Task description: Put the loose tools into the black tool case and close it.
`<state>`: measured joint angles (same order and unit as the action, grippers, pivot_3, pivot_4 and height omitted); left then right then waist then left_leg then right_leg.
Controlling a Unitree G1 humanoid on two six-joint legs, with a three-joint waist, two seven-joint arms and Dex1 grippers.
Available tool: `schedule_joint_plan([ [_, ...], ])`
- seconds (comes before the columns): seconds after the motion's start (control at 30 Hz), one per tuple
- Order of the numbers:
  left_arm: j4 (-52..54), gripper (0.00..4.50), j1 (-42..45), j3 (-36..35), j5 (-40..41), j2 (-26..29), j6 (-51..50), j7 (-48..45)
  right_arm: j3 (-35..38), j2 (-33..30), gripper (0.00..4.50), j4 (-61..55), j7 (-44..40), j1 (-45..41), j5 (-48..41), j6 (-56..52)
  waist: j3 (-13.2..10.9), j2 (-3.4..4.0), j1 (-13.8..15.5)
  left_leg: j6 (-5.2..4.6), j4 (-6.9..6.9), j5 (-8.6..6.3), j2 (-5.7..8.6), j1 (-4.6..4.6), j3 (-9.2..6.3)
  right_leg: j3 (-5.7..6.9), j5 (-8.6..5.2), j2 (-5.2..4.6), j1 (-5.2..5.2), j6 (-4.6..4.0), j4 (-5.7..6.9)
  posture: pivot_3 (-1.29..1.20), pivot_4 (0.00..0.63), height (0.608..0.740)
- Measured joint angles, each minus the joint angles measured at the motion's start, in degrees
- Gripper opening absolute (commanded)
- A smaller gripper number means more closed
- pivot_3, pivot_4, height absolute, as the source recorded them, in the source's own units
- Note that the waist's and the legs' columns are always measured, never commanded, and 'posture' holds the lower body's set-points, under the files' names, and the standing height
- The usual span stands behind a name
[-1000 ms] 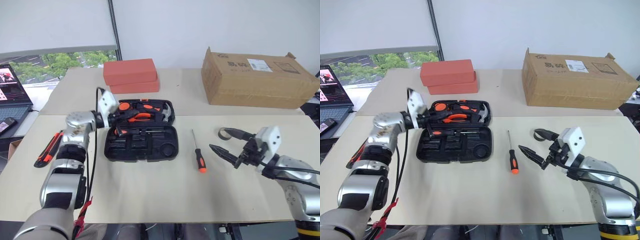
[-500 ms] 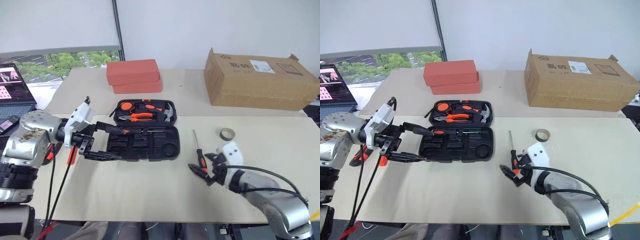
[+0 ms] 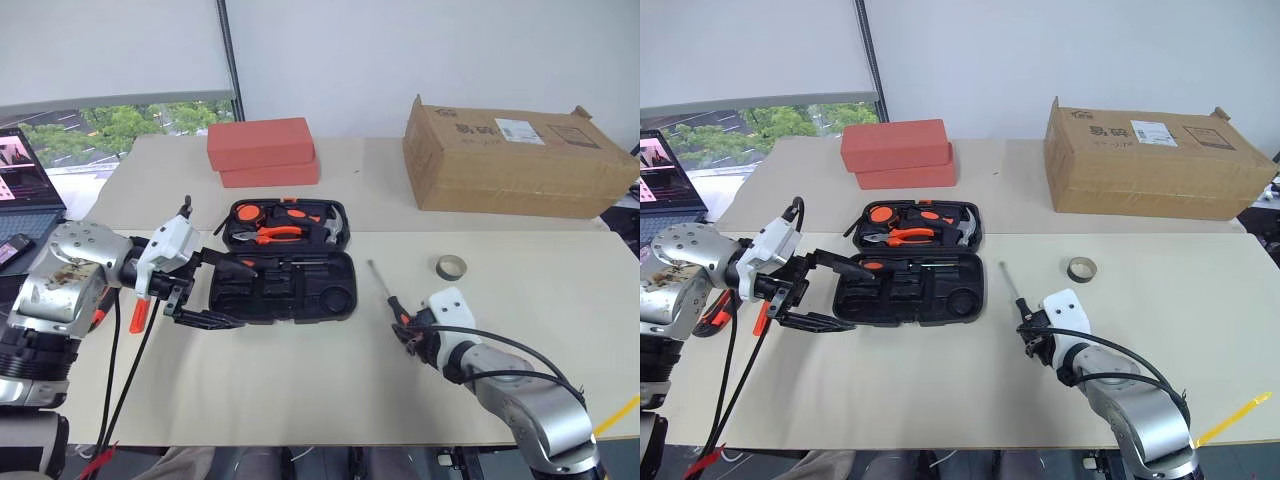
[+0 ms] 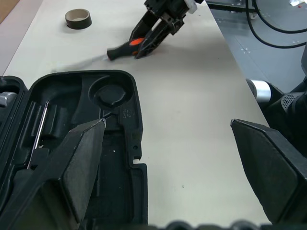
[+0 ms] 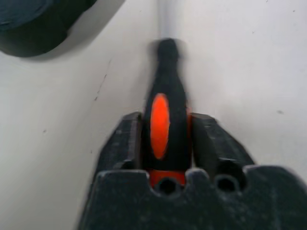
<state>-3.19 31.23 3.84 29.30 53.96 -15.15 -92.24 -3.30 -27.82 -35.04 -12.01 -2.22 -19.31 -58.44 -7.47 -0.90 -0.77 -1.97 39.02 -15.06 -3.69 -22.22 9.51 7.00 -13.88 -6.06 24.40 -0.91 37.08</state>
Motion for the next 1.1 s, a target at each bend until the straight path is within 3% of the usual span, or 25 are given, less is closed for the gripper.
schedule_joint_plan([
  [0.23, 0.93, 4.5, -3.98, -5.97, 1.76, 0.57, -3.19, 3.29, 3.92, -5.16, 1.01, 6.57, -5.83, -9.33, 0.85, 7.28, -0.03, 0.0, -0.38, 0.03, -0.03, 0.02, -0.01, -0.01, 0.03, 0.0, 0.0, 0.03, 0.08, 0.0, 0.0, 0.0, 0.15, 0.711],
  [0.37, 2.98, 4.5, -11.58, -12.03, 2.33, 1.88, -5.63, 8.18, 1.27, -8.6, 1.01, 16.85, -20.07, -19.74, 2.21, 23.63, -0.13, -0.01, -0.89, 0.03, -0.12, 0.02, -0.04, 0.05, 0.03, -0.01, 0.0, 0.07, 0.07, 0.0, -0.01, 0.0, 0.15, 0.711],
  [0.47, 6.69, 4.5, -19.46, -18.23, 3.21, 1.98, -8.03, 12.31, -4.84, -8.46, 1.01, 28.08, -32.55, -26.85, 4.33, 37.23, -0.19, -0.04, -1.31, 0.2, -0.12, 0.12, -0.08, 0.05, 0.06, -0.02, 0.01, 0.08, 0.06, -0.02, -0.03, 0.0, 0.15, 0.711],
  [0.73, 19.14, 4.5, -35.6, -31.26, 8.29, -1.24, -13.62, 20.71, -13.52, 0.8, 1.01, 64.03, -58.08, -45.27, 8.28, 62.79, -0.32, -0.02, -1.14, 0.29, -0.1, 0.18, -0.07, 0.07, 0.1, 0.04, 0.25, -0.06, 0.01, -0.44, 0.0, 0.0, 0.15, 0.711],
  [0.87, 22.26, 4.5, -38.92, -34.25, 9.47, -2.12, -14.67, 23.01, -14.42, 5.86, 1.01, 76.96, -61.07, -51.18, 11.74, 68.31, -0.32, -0.01, -1.22, 0.32, -0.1, 0.19, -0.08, 0.1, 0.1, 0.06, 0.26, -0.08, -0.02, -0.46, 0.03, 0.0, 0.15, 0.711],
  [1.1, 23.68, 4.5, -39.07, -35.65, 11.56, -2.12, -15.3, 25.09, -15.37, 9.25, 1.01, 91.38, -60.85, -56.19, 17.79, 78.05, -0.34, 0.02, -1.46, 0.37, -0.11, 0.21, -0.08, 0.12, 0.12, 0.05, 0.27, -0.1, -0.01, -0.47, 0.04, 0.0, 0.15, 0.711],
])
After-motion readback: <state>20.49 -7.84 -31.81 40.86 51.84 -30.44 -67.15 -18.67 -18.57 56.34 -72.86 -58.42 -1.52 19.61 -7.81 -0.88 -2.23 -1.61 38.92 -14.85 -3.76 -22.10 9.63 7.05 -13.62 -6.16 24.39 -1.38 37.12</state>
